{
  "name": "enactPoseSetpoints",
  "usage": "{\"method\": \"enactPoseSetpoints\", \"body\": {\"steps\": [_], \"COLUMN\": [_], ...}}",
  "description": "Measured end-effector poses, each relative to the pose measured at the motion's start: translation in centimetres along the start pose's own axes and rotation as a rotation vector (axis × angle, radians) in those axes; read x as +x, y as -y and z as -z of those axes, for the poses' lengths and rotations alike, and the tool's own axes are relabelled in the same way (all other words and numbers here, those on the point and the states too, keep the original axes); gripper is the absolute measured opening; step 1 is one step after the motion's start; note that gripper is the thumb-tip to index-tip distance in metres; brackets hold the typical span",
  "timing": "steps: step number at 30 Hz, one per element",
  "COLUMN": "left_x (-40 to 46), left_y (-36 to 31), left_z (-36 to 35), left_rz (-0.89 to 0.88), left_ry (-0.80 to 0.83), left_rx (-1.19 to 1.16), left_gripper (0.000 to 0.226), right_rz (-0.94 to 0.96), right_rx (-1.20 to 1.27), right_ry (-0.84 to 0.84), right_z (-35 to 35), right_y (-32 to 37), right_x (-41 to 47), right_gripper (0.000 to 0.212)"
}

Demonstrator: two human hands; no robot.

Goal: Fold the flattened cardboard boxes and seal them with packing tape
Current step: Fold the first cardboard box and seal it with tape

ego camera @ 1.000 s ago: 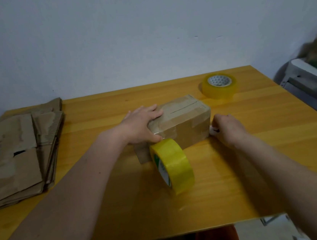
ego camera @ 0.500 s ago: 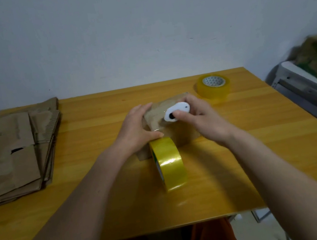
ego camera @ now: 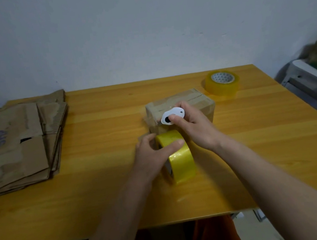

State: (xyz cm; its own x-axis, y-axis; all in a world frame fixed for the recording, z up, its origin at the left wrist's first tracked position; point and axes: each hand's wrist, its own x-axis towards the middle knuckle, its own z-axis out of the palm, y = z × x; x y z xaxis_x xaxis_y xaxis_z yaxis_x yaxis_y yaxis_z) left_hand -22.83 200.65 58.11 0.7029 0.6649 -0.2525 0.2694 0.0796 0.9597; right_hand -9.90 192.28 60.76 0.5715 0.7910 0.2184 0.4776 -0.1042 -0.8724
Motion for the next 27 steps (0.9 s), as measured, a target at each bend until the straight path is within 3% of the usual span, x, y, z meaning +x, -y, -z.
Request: {"method": "enactPoseSetpoints", "body": {"steps": [2,8,15,17,21,24,27], "left_x": [0.0,-0.5,0.6,0.5,1.4,2.6,3.3], "left_y": [0.2,0.2,0.1,0.0,0.0,0.4,0.6], "left_z": [0.2,1.4,3.0,2.8,1.7,0.9,0.4], "left_rz": [-0.032,-0.074,-0.009,-0.004,0.070,0.121,0.132], "left_ry": [0.037,0.192,0.276,0.258,0.049,-0.058,-0.068], "left_rx": [0.108,0.155,0.208,0.149,-0.202,-0.379,-0.399], "left_gripper": [0.103,0.095,0.123,0.103,0.020,0.008,0.005], "right_rz": [0.001,0.040,0.059,0.068,0.061,0.054,0.060], "right_rx": [-0.006,-0.016,-0.043,-0.029,-0.009,-0.011,-0.004], "right_ry": [-0.012,-0.016,-0.019,-0.017,0.010,0.057,0.103], "right_z": [-0.1,-0.5,-0.5,-0.5,-0.7,-0.7,-0.3], "right_y": [-0.1,-0.2,-0.4,-0.4,-0.5,-0.6,-0.5], "right_x": [0.1,0.2,0.3,0.3,0.5,0.6,0.7], "right_gripper": [0.011,0.009,0.010,0.011,0.017,0.023,0.026]}}
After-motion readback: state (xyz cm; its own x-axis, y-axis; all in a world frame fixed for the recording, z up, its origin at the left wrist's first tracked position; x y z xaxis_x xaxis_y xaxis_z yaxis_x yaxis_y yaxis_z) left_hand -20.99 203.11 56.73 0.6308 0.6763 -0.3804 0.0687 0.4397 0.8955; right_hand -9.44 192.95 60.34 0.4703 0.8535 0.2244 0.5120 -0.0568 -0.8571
